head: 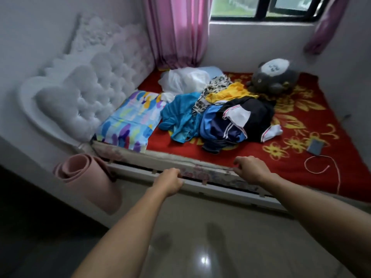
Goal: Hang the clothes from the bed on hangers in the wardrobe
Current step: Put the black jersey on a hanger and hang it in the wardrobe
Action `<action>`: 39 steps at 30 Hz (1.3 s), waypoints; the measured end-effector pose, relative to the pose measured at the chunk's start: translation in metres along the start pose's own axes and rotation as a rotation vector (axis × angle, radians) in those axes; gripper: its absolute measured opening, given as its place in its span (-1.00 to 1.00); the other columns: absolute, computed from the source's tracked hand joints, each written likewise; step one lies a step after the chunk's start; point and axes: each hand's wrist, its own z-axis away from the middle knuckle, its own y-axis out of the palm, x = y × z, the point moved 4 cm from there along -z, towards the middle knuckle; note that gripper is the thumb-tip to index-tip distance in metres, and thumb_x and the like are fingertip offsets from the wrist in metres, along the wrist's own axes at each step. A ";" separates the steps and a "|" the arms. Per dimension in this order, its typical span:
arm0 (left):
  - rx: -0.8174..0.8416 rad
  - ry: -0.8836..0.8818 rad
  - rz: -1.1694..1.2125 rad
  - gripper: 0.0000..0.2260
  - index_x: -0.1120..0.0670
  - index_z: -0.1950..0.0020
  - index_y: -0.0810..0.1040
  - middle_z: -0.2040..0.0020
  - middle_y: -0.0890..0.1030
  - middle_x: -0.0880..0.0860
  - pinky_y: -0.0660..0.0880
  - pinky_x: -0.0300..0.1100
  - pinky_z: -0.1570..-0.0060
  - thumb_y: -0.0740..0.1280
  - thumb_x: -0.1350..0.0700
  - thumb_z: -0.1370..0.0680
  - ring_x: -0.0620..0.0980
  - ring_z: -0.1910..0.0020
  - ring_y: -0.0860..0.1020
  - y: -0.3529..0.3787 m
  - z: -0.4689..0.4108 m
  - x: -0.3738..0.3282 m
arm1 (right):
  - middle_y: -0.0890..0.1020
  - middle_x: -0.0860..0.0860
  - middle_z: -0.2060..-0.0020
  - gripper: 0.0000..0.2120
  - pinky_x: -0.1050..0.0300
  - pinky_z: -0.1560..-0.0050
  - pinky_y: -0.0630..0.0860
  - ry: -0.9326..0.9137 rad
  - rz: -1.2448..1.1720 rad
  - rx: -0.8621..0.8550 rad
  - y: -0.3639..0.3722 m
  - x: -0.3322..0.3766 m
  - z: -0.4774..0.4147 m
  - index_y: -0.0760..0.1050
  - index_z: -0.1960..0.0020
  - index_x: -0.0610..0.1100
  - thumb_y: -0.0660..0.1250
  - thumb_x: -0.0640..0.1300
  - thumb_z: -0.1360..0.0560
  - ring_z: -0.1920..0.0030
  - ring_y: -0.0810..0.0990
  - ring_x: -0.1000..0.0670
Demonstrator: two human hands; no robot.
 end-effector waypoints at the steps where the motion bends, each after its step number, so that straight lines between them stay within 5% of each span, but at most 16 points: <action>1: 0.010 0.028 -0.019 -0.76 0.05 -0.10 0.57 -0.10 0.63 0.11 0.51 -0.04 -0.09 0.26 0.00 -0.51 0.12 -0.12 0.55 -0.003 -0.014 -0.017 | 0.65 -0.06 -0.06 -0.71 0.04 0.03 0.51 0.029 -0.011 -0.014 -0.009 -0.017 -0.007 0.53 -0.21 0.03 0.24 0.06 -0.54 -0.05 0.61 -0.14; 23: 0.228 0.288 -0.267 -0.81 0.03 -0.05 0.55 -0.06 0.61 0.10 0.49 -0.08 0.04 0.25 0.01 -0.52 0.13 -0.04 0.56 -0.063 -0.420 -0.157 | 0.66 -0.01 -0.06 -0.71 0.04 0.00 0.55 0.463 -0.130 0.007 -0.041 -0.189 -0.274 0.51 -0.22 0.08 0.26 0.10 -0.53 -0.07 0.62 -0.08; 31: 0.364 0.249 -0.325 -0.78 0.00 -0.07 0.58 -0.09 0.62 0.11 0.49 -0.06 -0.04 0.25 0.01 -0.49 0.14 -0.12 0.55 -0.014 -0.514 -0.188 | 0.65 -0.04 -0.08 -0.76 0.04 -0.03 0.52 0.505 -0.265 0.142 0.001 -0.263 -0.387 0.55 -0.14 0.03 0.28 0.06 -0.51 -0.11 0.60 -0.10; 39: 0.278 0.177 -0.323 -0.80 0.04 -0.09 0.54 -0.06 0.57 0.08 0.47 -0.02 0.02 0.19 0.07 -0.55 0.13 -0.07 0.52 0.051 -0.644 -0.231 | 0.65 -0.08 -0.05 -0.77 0.08 0.01 0.52 0.538 -0.449 0.391 0.101 -0.330 -0.513 0.59 -0.07 -0.05 0.28 -0.01 -0.48 -0.07 0.60 -0.13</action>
